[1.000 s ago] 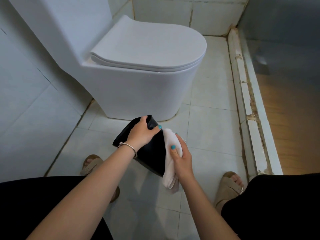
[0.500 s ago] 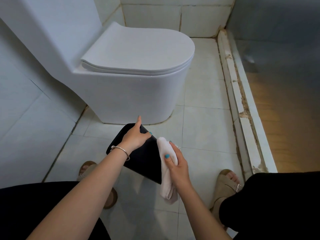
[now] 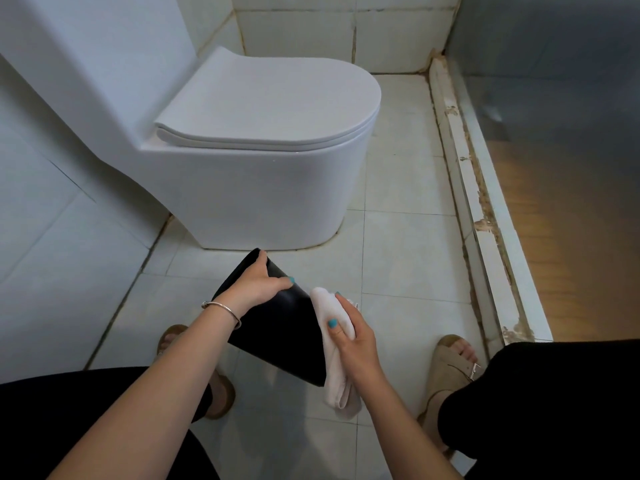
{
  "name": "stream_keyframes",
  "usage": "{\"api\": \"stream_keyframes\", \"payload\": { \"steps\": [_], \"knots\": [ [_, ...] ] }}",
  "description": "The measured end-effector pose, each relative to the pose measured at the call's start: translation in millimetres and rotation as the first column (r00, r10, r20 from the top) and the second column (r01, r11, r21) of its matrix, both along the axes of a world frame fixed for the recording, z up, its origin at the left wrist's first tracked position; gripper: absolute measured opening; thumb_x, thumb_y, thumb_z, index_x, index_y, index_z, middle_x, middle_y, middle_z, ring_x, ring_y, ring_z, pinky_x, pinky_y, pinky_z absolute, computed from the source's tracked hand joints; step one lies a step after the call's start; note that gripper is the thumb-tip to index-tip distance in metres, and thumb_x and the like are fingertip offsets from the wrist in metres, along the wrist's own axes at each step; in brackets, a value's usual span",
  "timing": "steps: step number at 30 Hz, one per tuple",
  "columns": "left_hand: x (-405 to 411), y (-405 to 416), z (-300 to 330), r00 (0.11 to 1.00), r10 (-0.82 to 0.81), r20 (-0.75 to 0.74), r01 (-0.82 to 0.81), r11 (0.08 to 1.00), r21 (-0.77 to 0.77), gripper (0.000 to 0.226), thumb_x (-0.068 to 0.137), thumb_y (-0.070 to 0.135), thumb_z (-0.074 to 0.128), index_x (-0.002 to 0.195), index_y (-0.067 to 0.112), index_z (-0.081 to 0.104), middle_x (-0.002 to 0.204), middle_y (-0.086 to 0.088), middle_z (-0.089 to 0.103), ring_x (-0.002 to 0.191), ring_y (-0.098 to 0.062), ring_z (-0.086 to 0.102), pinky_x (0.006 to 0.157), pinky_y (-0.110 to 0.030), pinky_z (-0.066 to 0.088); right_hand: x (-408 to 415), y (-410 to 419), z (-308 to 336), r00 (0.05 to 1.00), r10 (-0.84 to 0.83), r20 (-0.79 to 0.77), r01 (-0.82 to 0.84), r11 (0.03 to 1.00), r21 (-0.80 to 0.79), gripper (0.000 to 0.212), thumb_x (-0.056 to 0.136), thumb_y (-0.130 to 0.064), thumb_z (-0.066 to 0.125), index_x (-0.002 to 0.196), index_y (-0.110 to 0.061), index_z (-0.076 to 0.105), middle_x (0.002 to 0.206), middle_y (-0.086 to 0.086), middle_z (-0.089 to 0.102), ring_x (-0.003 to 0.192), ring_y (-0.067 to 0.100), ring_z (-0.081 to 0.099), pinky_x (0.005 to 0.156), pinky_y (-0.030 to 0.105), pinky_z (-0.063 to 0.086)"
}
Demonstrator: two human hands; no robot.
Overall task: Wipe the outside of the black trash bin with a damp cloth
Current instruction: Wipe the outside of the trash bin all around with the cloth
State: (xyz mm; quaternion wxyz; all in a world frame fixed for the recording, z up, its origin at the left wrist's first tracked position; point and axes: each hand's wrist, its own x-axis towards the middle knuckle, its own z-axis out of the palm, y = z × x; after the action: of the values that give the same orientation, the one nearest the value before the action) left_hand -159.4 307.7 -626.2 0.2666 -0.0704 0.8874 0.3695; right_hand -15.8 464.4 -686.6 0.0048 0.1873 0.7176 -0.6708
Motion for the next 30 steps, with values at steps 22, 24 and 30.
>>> {"api": "stream_keyframes", "payload": {
  "steps": [22, 24, 30],
  "knots": [
    [50, 2, -2, 0.955, -0.177, -0.237, 0.195, 0.979, 0.054, 0.088, 0.081, 0.035, 0.064, 0.14, 0.063, 0.005, 0.098, 0.003, 0.062, 0.095, -0.024, 0.065, 0.094, -0.032, 0.049, -4, 45, 12, 0.975, -0.223, -0.023, 0.223, 0.975, 0.001, 0.039, 0.096, -0.024, 0.056, 0.131, -0.038, 0.047, 0.13, -0.014, 0.05, 0.118, 0.012, 0.051, 0.1, 0.032, 0.045],
    [56, 6, -2, 0.945, -0.214, -0.247, 0.21, 0.977, -0.043, 0.087, 0.087, 0.029, 0.064, 0.145, 0.053, 0.004, 0.102, -0.003, 0.066, 0.086, -0.021, 0.066, 0.085, -0.033, 0.053, -5, 48, 13, 0.969, -0.246, -0.013, 0.246, 0.969, 0.002, 0.039, 0.096, -0.024, 0.055, 0.131, -0.039, 0.046, 0.13, -0.012, 0.05, 0.114, 0.011, 0.051, 0.094, 0.028, 0.047],
    [65, 5, -9, 0.929, -0.253, -0.269, 0.229, 0.966, -0.117, 0.088, 0.089, 0.028, 0.063, 0.147, 0.05, 0.0, 0.1, -0.006, 0.066, 0.082, -0.017, 0.065, 0.08, -0.034, 0.055, -6, 55, 9, 0.964, -0.262, 0.043, 0.262, 0.965, 0.007, 0.044, 0.098, -0.021, 0.052, 0.141, -0.027, 0.044, 0.126, -0.009, 0.049, 0.108, 0.012, 0.05, 0.079, 0.017, 0.043]
  ]
}}
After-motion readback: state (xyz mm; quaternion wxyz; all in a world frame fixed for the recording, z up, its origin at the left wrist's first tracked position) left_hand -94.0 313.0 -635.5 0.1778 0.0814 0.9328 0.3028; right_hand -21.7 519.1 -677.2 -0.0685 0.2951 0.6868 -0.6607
